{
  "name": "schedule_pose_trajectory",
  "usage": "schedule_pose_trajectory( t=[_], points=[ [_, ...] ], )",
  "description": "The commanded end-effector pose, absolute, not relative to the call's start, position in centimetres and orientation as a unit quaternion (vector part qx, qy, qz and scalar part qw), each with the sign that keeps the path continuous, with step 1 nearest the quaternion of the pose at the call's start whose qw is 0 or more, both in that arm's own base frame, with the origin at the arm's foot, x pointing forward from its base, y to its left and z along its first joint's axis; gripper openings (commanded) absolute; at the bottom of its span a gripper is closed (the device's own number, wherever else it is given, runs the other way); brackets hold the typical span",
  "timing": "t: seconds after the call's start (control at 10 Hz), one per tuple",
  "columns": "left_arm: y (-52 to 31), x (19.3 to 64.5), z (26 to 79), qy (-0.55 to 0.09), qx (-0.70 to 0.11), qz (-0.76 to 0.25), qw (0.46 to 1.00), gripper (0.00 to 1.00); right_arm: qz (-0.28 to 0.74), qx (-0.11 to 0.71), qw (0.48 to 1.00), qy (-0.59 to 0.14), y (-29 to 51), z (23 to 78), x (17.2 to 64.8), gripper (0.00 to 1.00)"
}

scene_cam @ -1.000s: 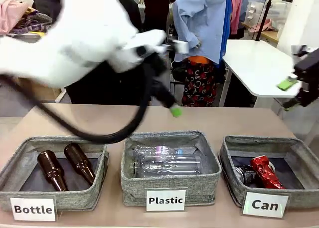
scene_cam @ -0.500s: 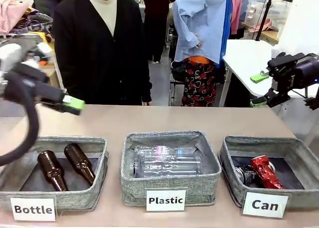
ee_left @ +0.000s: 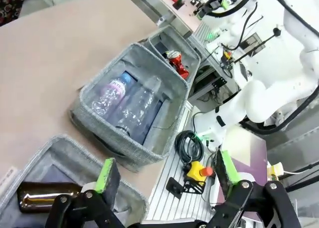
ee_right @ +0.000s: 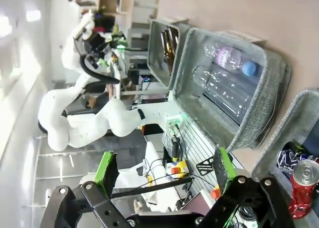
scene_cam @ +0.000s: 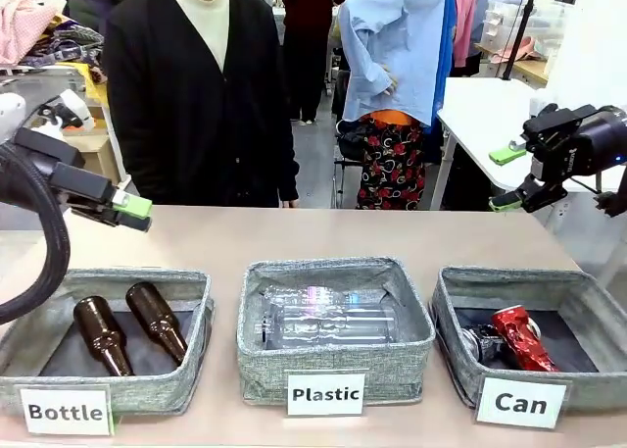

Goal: Sort the can waste into the basket.
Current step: Pick up the can waste from the table and place it in the right Fabric basket.

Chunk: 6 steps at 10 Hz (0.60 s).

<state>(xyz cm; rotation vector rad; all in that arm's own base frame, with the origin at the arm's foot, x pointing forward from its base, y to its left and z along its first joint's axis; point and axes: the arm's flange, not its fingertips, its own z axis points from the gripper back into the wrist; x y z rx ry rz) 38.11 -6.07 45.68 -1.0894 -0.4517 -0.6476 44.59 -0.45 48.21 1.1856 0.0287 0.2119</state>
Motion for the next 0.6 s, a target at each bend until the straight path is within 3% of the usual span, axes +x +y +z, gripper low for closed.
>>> schedule_pose_trajectory(
  t=[0.0,0.5],
  points=[
    [-5.99,38.08,45.84,-0.217,-0.503,-0.293,0.784,1.00,0.101,0.556,0.825,0.018,-0.44,48.45,44.48,1.00],
    [-5.99,38.08,45.84,-0.217,-0.503,-0.293,0.784,1.00,0.101,0.556,0.825,0.018,-0.44,48.45,44.48,1.00]
  ],
)
